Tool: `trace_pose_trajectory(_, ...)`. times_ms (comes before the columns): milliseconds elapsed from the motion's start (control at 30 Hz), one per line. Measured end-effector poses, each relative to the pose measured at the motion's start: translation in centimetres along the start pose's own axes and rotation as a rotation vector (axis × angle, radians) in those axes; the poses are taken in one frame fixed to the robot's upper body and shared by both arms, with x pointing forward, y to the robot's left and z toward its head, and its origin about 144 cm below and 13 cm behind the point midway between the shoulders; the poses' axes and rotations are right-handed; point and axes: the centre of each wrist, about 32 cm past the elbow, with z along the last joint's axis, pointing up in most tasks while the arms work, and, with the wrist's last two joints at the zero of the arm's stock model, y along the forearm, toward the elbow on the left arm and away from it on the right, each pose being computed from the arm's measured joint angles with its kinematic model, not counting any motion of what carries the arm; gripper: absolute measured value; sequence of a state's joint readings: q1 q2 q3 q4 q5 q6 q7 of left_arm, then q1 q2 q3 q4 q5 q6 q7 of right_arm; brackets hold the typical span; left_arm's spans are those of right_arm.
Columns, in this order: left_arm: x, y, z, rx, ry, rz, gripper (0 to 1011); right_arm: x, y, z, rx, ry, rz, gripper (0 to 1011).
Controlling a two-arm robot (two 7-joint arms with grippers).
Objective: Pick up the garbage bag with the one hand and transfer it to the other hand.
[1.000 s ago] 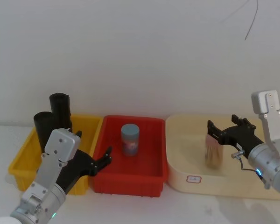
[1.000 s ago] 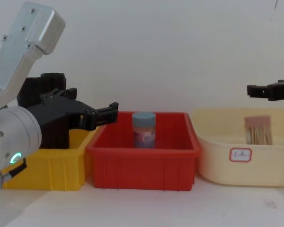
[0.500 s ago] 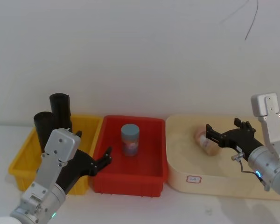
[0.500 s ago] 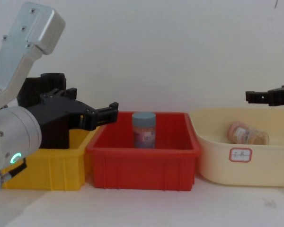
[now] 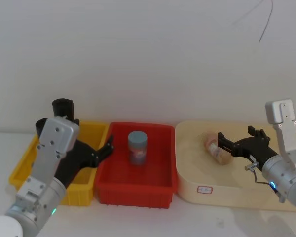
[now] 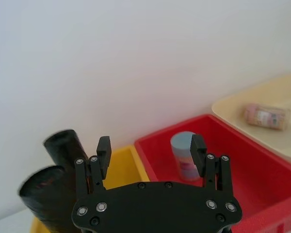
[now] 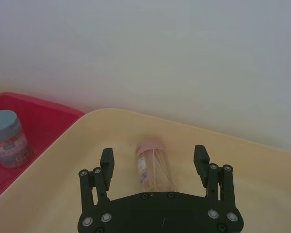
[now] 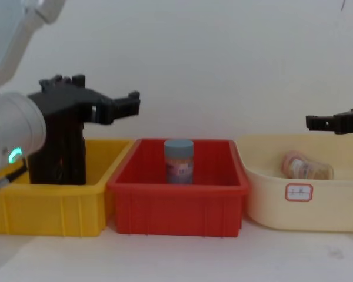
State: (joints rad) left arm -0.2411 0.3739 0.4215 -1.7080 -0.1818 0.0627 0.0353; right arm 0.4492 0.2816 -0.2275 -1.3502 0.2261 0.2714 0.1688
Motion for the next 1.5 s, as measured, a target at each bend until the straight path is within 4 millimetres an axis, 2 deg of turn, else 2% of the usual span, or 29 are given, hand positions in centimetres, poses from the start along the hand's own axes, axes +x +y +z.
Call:
trace_pose_trajectory(333, 1.6, 0.8, 3.8, 0.047, 0.039, 0.065, 1001, 0.0, 0.0, 0.0, -0.002, 0.001, 0.0, 1001)
trace_pose_trajectory(800, 4.6, 2.8, 6.5, 0.202, 0.135, 0.115, 1001, 0.0, 0.0, -0.1, -0.003, 0.001, 0.0, 1001)
trace_pose_trajectory(1067, 6.1, 3.9, 6.6, 0.264, 0.184, 0.118, 1001, 0.0, 0.0, -0.1, -0.003, 0.001, 0.0, 1001)
trace_pose_trajectory(1500, 8.2, 3.6, 3.8, 0.255, 0.244, 0.124, 1001, 0.0, 0.0, -0.1, -0.003, 0.001, 0.0, 1001)
